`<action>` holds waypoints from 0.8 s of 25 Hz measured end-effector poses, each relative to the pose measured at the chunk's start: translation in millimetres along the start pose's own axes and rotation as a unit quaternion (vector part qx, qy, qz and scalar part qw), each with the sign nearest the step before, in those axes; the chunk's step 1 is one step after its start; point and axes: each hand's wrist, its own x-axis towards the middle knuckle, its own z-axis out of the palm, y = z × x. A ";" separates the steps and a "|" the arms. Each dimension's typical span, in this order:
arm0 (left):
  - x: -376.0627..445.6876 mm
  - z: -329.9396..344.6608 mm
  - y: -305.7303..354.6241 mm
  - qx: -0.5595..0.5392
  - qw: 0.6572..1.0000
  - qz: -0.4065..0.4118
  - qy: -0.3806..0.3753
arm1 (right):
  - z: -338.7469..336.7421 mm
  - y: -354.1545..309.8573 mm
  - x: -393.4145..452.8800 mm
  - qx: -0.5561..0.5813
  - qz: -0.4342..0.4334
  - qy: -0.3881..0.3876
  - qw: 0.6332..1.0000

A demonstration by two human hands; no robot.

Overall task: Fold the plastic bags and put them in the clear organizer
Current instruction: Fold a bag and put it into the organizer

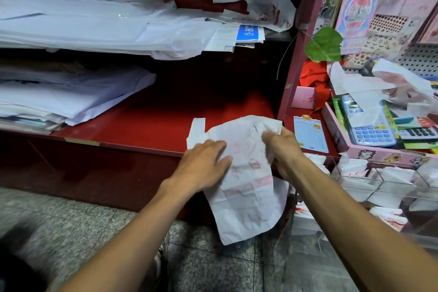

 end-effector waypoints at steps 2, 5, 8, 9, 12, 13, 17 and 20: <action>1.7 6.1 -7.0 0.051 0.995 -0.031 -0.079 | 3.0 -0.1 2.5 0.034 0.016 -0.004 0.999; 7.8 7.9 -25.6 0.043 0.997 -0.053 -0.040 | -0.4 -5.4 -2.5 0.000 0.071 -0.062 0.996; 14.2 7.4 -33.5 0.019 0.997 -0.076 -0.018 | -5.7 -7.3 -3.5 -0.072 0.057 -0.102 0.991; 15.0 7.4 -33.0 0.018 0.996 -0.081 -0.014 | -6.3 -8.3 -1.6 -0.077 0.015 -0.103 0.992; 14.2 7.2 -30.1 0.021 0.996 -0.081 -0.003 | -2.2 -12.1 4.7 -0.047 -0.097 -0.121 0.987; 13.6 7.4 -29.7 0.024 0.996 -0.080 -0.001 | 0.3 -11.6 6.1 -0.027 -0.099 -0.112 0.988; 12.5 5.9 -30.6 0.064 0.993 -0.090 -0.043 | 4.6 0.3 7.1 -0.119 -0.036 0.026 0.992; 18.1 4.3 -36.6 0.089 0.988 -0.111 -0.063 | 0.6 -1.1 -3.1 -0.179 -0.061 0.103 0.976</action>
